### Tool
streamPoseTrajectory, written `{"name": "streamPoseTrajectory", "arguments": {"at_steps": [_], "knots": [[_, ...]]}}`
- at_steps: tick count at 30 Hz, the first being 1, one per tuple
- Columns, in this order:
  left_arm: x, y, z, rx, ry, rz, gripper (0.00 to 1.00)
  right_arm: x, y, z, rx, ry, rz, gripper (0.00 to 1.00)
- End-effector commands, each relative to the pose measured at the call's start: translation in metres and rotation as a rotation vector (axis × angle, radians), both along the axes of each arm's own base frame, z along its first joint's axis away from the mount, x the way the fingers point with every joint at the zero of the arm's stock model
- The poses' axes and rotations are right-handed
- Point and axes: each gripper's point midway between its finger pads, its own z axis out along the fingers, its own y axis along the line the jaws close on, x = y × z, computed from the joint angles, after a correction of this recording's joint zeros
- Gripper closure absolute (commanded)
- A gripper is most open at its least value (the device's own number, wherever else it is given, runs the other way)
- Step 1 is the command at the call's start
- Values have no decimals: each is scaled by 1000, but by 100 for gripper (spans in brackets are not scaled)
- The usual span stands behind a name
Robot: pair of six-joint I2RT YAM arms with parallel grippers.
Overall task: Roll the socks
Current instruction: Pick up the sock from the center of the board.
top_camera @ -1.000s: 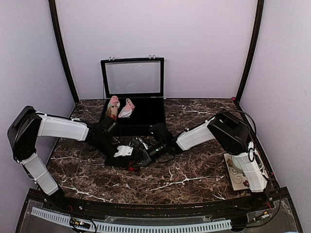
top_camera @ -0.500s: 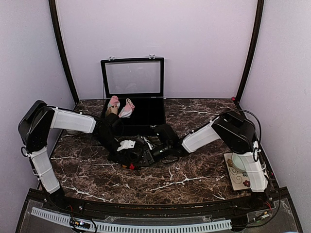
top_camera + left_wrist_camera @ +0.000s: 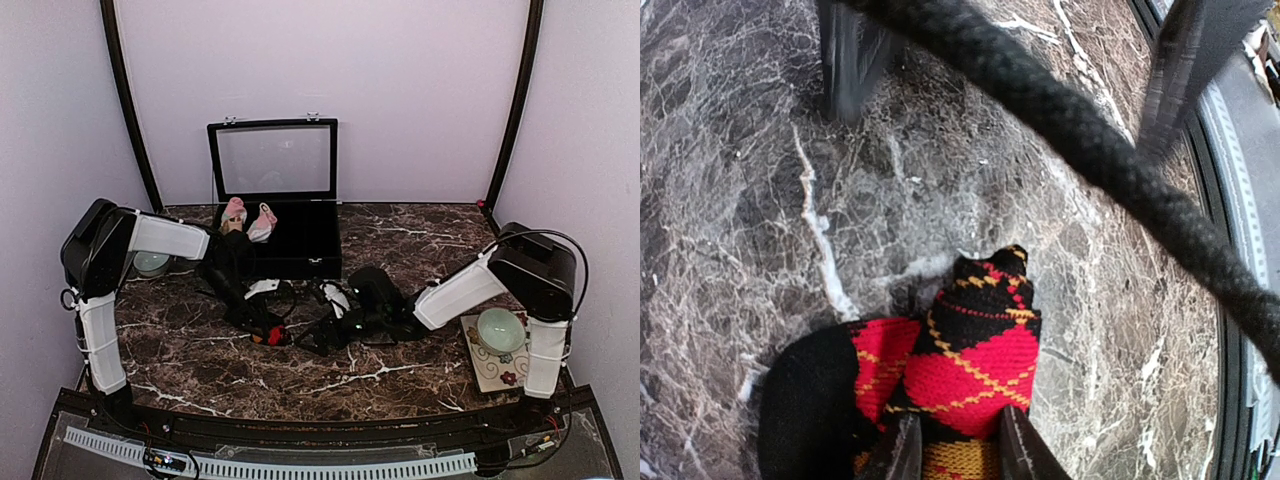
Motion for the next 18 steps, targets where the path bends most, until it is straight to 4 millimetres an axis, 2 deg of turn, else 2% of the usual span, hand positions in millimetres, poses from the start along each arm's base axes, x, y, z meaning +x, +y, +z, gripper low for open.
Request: {"name": "streamPoseTrajectory", "arguments": {"at_steps": [1, 3, 5, 6, 9, 11, 13, 14, 15, 16, 18], "knots": [[-9, 32, -45, 221, 74, 22, 71, 23, -65, -11, -363, -369, -323, 1], [-3, 32, -47, 233, 71, 43, 71, 38, -98, 35, -389, -615, -550, 1], [0, 31, -49, 239, 89, 63, 71, 56, -125, 59, -419, -728, -741, 0], [4, 29, -48, 235, 97, 77, 71, 65, -132, 62, -432, -720, -811, 0], [5, 26, -44, 211, 158, 110, 72, 86, -116, 48, -506, -647, -692, 0], [5, 27, -45, 206, 187, 128, 73, 79, -98, 42, -586, -710, -520, 0], [4, 29, -48, 223, 205, 142, 73, 53, -88, 59, -548, -892, -412, 0], [3, 29, -48, 221, 218, 146, 73, 47, -93, 77, -484, -972, -457, 0], [2, 29, -48, 218, 228, 152, 73, 49, -99, 94, -422, -972, -530, 0], [1, 29, -47, 215, 244, 158, 73, 59, -103, 98, -407, -913, -557, 0], [-1, 29, -46, 205, 271, 164, 73, 73, -105, 86, -433, -756, -532, 0]]}}
